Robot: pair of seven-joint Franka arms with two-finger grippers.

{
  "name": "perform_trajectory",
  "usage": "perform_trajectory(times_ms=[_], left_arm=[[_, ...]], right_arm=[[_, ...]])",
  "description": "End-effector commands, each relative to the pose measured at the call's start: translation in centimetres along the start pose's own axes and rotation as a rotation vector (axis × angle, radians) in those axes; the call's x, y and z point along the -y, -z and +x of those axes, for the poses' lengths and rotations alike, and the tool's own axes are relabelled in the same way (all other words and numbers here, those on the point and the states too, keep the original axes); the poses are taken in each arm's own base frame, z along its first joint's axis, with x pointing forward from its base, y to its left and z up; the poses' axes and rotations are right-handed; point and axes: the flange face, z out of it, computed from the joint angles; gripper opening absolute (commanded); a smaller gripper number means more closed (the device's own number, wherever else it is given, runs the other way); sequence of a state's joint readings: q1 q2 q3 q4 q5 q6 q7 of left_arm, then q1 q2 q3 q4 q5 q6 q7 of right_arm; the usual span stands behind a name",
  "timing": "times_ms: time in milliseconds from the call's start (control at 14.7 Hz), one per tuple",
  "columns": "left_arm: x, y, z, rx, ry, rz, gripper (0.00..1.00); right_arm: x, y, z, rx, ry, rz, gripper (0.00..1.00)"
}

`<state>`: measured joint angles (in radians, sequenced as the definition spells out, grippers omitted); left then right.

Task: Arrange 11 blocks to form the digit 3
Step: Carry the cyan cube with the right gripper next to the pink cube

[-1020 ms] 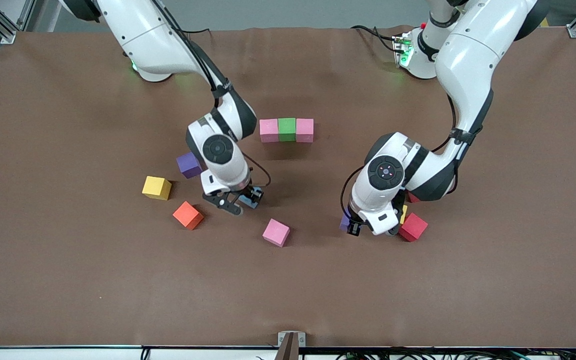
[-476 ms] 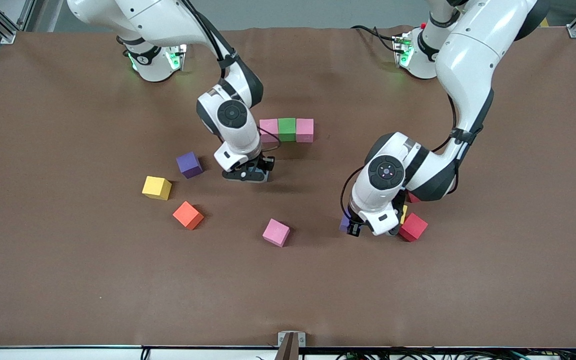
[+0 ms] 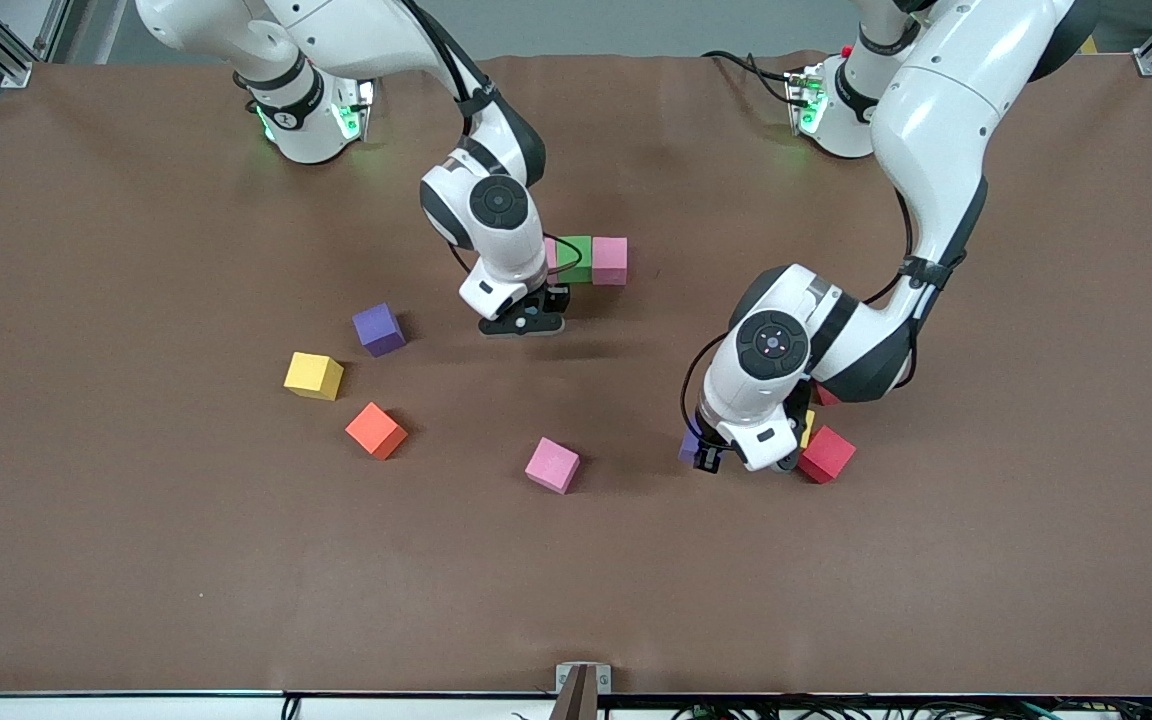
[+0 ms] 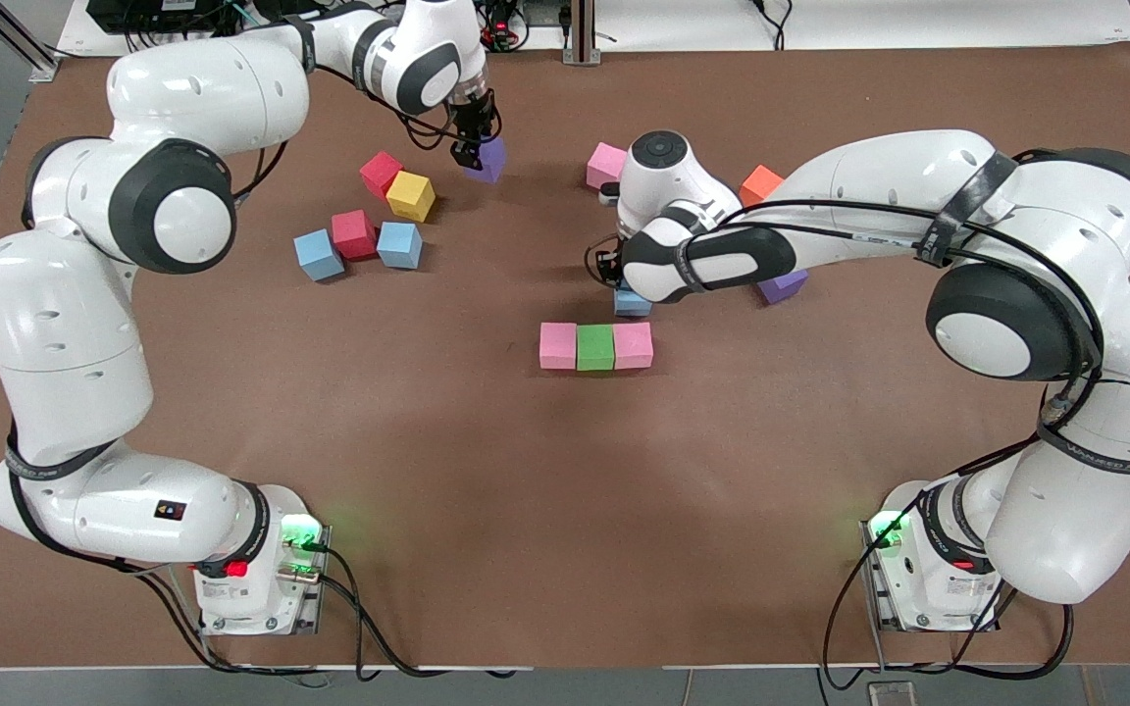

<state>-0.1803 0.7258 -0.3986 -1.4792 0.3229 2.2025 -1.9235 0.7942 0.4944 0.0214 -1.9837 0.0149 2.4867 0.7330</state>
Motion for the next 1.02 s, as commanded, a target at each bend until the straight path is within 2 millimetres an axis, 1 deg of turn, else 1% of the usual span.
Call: perform_trajectory(times_ms=[0,272,340,544,680,952], left_arm=[[0.0,0.8,0.0,0.004,0.006,0.007,0.32],[0.0,0.8,0.0,0.004,0.006,0.007,0.32],[0.0,0.8,-0.1,0.004,0.004,0.007,0.32],[0.0,0.8,-0.1,0.004,0.004,0.007,0.32],[0.1,0.8,-0.4,0.004,0.001,0.007,0.32],[0.1,0.8,-0.5,0.004,0.001,0.007,0.32]], right_arm=[[-0.2,0.2,-1.8,0.001,0.039,-0.017,0.03],[0.0,-0.1,-2.9,0.008,0.056,-0.025,0.03],[-0.1,0.2,-3.0,0.006,0.057,-0.025,0.03],[-0.1,0.0,-3.1,0.008,0.057,-0.027,0.03],[0.0,-0.2,-3.6,0.013,0.060,-0.032,0.03],[0.4,-0.2,-3.8,0.007,0.063,-0.026,0.03]])
